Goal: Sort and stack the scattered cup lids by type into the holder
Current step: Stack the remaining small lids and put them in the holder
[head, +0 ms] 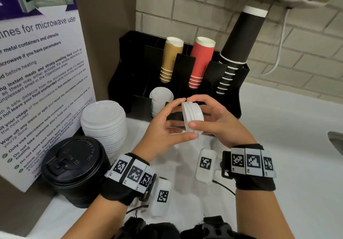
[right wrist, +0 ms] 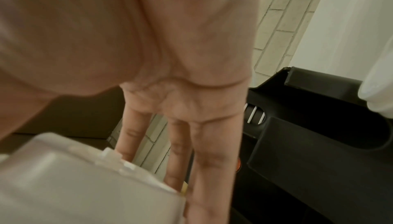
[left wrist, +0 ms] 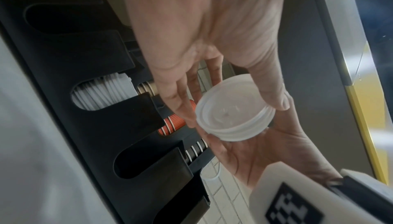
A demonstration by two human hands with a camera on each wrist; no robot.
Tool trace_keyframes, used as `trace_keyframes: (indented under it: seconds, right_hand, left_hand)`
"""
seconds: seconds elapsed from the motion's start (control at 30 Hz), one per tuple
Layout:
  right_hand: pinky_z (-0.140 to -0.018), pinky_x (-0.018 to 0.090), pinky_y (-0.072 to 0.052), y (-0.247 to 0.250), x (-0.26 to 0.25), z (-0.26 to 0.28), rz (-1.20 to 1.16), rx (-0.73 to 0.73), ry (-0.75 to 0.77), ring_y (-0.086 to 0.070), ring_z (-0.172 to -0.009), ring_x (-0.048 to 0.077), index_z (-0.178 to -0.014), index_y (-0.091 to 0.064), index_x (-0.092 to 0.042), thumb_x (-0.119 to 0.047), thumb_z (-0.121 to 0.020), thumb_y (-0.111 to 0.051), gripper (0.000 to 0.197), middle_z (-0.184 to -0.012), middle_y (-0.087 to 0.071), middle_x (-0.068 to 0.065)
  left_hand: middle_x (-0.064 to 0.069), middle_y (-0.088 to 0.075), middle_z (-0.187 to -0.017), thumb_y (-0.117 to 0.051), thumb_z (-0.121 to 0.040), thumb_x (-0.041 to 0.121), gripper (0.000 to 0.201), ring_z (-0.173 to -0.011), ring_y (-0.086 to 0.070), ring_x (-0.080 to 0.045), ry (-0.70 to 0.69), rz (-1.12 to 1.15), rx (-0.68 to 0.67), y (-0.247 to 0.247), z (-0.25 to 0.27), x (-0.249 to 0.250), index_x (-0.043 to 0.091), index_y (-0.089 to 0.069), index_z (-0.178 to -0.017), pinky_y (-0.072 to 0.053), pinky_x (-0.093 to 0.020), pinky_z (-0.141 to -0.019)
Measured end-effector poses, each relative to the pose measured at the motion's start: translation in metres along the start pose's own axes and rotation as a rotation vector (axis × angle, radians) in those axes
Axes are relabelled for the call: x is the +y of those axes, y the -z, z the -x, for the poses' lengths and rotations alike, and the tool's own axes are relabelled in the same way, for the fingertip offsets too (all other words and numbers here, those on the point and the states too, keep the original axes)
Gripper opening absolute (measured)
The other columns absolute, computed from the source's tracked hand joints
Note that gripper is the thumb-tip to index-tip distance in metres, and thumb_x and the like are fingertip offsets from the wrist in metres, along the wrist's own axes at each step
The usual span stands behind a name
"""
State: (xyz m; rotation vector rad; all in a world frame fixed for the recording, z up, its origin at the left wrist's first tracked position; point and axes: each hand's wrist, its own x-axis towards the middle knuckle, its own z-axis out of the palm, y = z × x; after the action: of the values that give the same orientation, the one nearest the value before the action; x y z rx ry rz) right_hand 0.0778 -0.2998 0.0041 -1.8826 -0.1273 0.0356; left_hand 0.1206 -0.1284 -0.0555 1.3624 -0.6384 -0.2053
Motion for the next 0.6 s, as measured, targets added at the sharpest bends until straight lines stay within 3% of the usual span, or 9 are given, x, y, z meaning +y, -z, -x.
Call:
trace_keyframes:
  seconds: [0.17, 0.4, 0.6]
  right_hand:
    - [-0.083, 0.057, -0.054, -0.0021, -0.0010, -0.0008, 0.001, 0.034, 0.008, -0.067, -0.099, 0.030, -0.121, -0.055, -0.031, -0.025, -0.067, -0.081, 0.060, -0.113, -0.065, 0.010]
    - [-0.082, 0.049, -0.057, -0.0025, -0.0002, -0.0008, 0.011, 0.062, 0.025, -0.067, -0.098, 0.029, -0.118, -0.055, -0.031, -0.027, -0.064, -0.084, 0.061, -0.111, -0.065, 0.010]
    - [-0.080, 0.050, -0.054, 0.0029, 0.0030, 0.0006, -0.050, -0.010, 0.013, -0.065, -0.098, 0.033, -0.120, -0.054, -0.032, -0.028, -0.065, -0.081, 0.061, -0.113, -0.063, 0.014]
  left_hand:
    - [0.015, -0.054, -0.129, -0.083, -0.061, 0.029, 0.082, -0.104, -0.066, -0.014, -0.019, -0.008, 0.017, -0.0009, 0.0004, 0.0010, 0.039, -0.045, -0.133, -0.056, -0.028, -0.082]
    - [0.009, -0.054, -0.133, -0.082, -0.062, 0.030, 0.083, -0.114, -0.063, -0.019, -0.028, -0.022, 0.038, -0.0017, 0.0003, 0.0013, 0.034, -0.045, -0.135, -0.055, -0.036, -0.094]
    - [0.007, -0.055, -0.133, -0.081, -0.067, 0.024, 0.082, -0.110, -0.066, -0.017, 0.000, 0.045, -0.016, 0.0023, 0.0025, 0.0022, 0.031, -0.044, -0.140, -0.056, -0.035, -0.090]
